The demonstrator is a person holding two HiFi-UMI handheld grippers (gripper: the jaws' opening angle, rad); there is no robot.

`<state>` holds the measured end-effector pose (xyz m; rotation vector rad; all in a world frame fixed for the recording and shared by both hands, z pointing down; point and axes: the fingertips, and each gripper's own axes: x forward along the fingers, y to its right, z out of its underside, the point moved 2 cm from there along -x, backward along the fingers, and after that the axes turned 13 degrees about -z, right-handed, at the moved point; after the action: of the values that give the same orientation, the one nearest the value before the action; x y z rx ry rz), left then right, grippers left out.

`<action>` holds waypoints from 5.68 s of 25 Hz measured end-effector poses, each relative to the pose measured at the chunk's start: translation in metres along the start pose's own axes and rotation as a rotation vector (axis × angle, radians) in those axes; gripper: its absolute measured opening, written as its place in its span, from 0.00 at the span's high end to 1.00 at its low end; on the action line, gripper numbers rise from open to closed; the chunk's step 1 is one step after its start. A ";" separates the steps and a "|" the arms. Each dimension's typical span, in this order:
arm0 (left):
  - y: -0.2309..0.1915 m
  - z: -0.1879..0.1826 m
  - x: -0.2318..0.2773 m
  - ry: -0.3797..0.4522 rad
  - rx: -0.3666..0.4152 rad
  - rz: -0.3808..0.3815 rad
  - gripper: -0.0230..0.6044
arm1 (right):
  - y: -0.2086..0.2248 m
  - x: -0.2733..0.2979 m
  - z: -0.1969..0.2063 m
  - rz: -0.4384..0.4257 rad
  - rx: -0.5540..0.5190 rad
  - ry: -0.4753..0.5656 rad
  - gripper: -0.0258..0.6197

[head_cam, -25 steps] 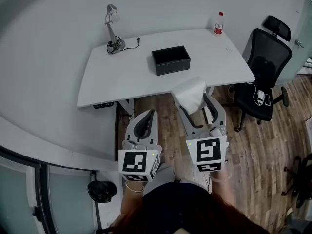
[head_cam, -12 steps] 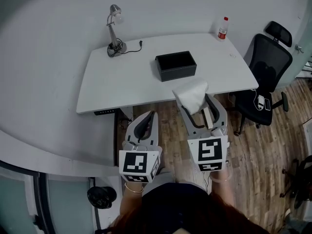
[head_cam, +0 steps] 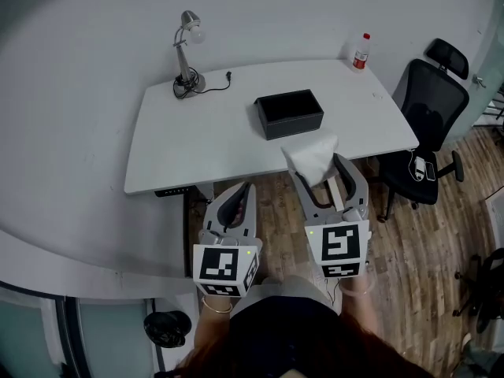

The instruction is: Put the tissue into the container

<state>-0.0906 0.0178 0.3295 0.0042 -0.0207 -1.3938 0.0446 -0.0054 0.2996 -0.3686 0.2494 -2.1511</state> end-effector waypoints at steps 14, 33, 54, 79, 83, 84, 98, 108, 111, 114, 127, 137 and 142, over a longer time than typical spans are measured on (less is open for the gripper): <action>-0.012 0.002 0.015 -0.005 -0.012 0.042 0.92 | -0.002 0.015 -0.003 0.026 0.001 -0.026 0.46; -0.014 -0.006 0.072 0.007 0.010 0.064 0.92 | 0.028 0.058 -0.003 0.009 0.000 -0.024 0.46; -0.030 -0.008 0.147 -0.012 0.022 0.070 0.92 | 0.069 0.125 0.002 -0.013 0.031 -0.045 0.46; -0.029 0.002 0.220 -0.052 0.019 0.042 0.92 | 0.118 0.189 0.032 -0.072 0.090 -0.091 0.47; -0.030 0.005 0.229 -0.062 0.014 0.038 0.92 | 0.121 0.198 0.037 -0.083 0.097 -0.102 0.47; -0.029 0.006 0.232 -0.065 0.014 0.039 0.92 | 0.123 0.200 0.039 -0.085 0.099 -0.104 0.47; -0.036 0.018 0.264 -0.103 0.016 0.048 0.92 | 0.137 0.236 0.058 -0.100 0.131 -0.152 0.47; -0.045 0.027 0.285 -0.131 0.014 0.052 0.92 | 0.142 0.262 0.075 -0.112 0.170 -0.209 0.47; -0.047 0.029 0.291 -0.136 0.011 0.052 0.92 | 0.142 0.267 0.081 -0.121 0.201 -0.224 0.47; -0.049 0.033 0.295 -0.143 0.007 0.053 0.92 | 0.142 0.272 0.087 -0.126 0.209 -0.245 0.47; -0.049 0.046 0.309 -0.172 -0.006 0.061 0.92 | 0.139 0.284 0.115 -0.154 0.267 -0.345 0.47; -0.052 0.056 0.316 -0.198 -0.018 0.056 0.92 | 0.135 0.293 0.132 -0.179 0.287 -0.409 0.47; -0.053 0.060 0.320 -0.207 -0.025 0.054 0.92 | 0.134 0.299 0.141 -0.194 0.290 -0.444 0.47</action>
<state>-0.0871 -0.3061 0.3926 -0.1602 -0.1743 -1.3359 0.0345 -0.3327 0.4398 -0.7067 -0.3590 -2.1859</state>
